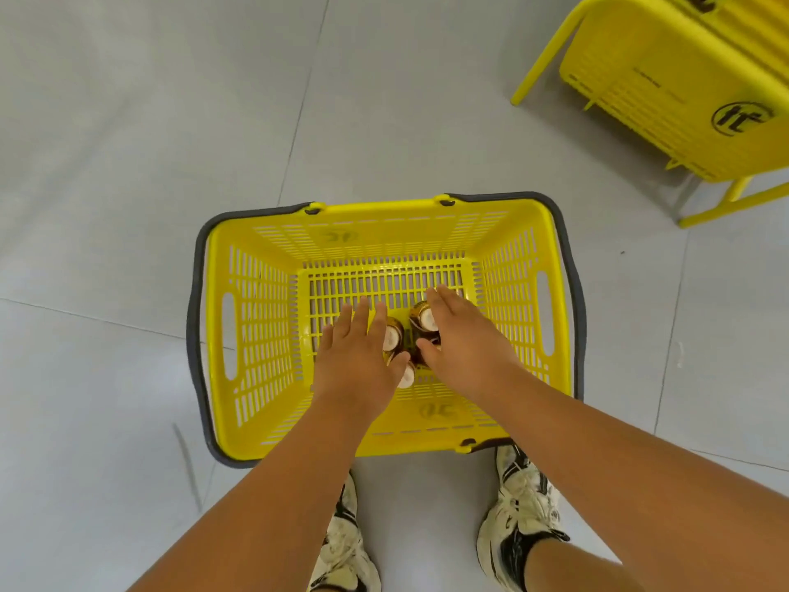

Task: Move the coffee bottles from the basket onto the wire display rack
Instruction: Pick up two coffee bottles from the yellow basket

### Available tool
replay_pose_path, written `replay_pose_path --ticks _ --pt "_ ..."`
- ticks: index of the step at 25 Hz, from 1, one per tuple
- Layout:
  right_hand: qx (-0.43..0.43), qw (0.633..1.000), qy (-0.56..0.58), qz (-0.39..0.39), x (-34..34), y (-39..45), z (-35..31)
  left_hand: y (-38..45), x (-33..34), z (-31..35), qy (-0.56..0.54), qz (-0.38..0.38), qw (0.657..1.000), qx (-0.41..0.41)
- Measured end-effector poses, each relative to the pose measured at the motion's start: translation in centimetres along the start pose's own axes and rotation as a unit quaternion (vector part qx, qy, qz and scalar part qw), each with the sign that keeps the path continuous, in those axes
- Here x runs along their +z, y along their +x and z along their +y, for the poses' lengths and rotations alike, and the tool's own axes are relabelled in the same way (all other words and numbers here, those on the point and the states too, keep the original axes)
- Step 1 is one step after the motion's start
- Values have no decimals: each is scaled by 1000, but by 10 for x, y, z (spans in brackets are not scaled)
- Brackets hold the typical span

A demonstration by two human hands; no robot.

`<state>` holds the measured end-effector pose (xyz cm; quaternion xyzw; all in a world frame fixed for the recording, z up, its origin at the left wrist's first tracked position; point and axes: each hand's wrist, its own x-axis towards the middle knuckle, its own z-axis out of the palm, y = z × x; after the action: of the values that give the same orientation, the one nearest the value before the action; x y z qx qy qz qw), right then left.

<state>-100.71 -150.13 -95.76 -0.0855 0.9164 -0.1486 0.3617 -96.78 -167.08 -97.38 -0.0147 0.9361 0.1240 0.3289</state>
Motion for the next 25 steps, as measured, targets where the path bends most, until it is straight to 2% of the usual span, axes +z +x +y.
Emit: replay_pose_path --ticks 10,17,19,22,25 --pt "56 998 -26 -31 10 40 11 40 17 -8 -144 -51 986 -66" --pt "30 999 32 -9 12 42 20 33 9 -3 -274 21 961 -23" --pt "18 997 75 27 1 25 18 19 0 -5 -296 46 954 -13" --pt "0 985 154 75 -34 -14 3 -17 -36 -6 -306 85 948 0" --pt "-15 968 220 118 -93 -57 -25 -62 -102 3 -326 103 940 16"
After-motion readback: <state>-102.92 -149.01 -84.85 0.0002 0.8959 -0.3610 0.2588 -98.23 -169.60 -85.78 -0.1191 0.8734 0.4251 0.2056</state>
